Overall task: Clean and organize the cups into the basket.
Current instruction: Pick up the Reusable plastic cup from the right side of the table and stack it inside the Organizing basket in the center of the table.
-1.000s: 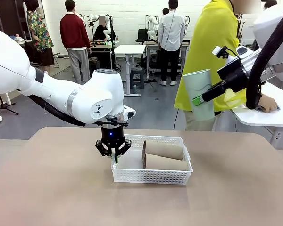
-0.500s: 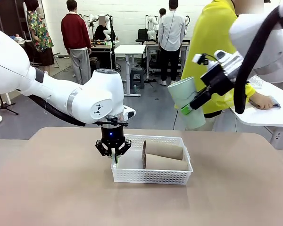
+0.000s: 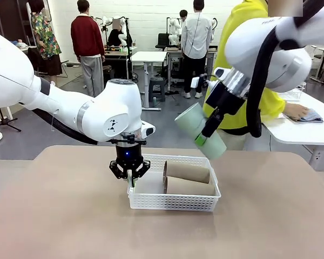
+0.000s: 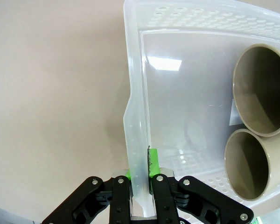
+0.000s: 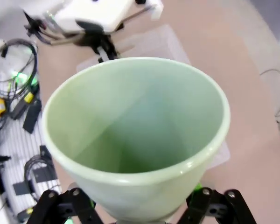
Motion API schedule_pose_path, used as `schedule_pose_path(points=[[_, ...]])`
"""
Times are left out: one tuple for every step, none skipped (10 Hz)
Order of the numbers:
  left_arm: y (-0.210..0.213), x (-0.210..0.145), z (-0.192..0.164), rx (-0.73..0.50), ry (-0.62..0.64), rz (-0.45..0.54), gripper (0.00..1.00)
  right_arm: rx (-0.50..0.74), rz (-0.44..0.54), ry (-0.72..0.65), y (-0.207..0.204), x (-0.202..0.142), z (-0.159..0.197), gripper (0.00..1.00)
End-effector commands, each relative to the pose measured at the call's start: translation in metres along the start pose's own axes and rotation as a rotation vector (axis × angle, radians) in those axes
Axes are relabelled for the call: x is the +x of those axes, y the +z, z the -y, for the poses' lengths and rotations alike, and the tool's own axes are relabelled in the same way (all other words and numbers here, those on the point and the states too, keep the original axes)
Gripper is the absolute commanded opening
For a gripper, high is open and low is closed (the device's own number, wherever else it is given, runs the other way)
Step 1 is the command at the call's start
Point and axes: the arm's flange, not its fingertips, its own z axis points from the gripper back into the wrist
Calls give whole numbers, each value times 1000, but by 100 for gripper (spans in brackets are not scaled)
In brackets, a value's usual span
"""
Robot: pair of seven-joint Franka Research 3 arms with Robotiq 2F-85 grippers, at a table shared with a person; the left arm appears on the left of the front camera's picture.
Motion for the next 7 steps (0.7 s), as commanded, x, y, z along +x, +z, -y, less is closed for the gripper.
schedule_pose_path(points=[[3,0,2,-5,2,7,0,2,-113,61,-18,15,1,84],[3,0,2,-5,2,7,0,-1,-156,107,-29,17,-1,84],[3,0,2,-5,2,7,0,-22,-192,127,-39,19,-1,84],[3,0,2,-5,2,7,0,-37,-241,154,-49,18,1,84],[3,0,2,-5,2,7,0,-43,-278,186,-56,18,4,84],[3,0,2,-5,2,7,0,-36,-266,231,-61,19,6,84],[3,0,2,-5,2,7,0,-28,-230,257,-64,19,10,84]])
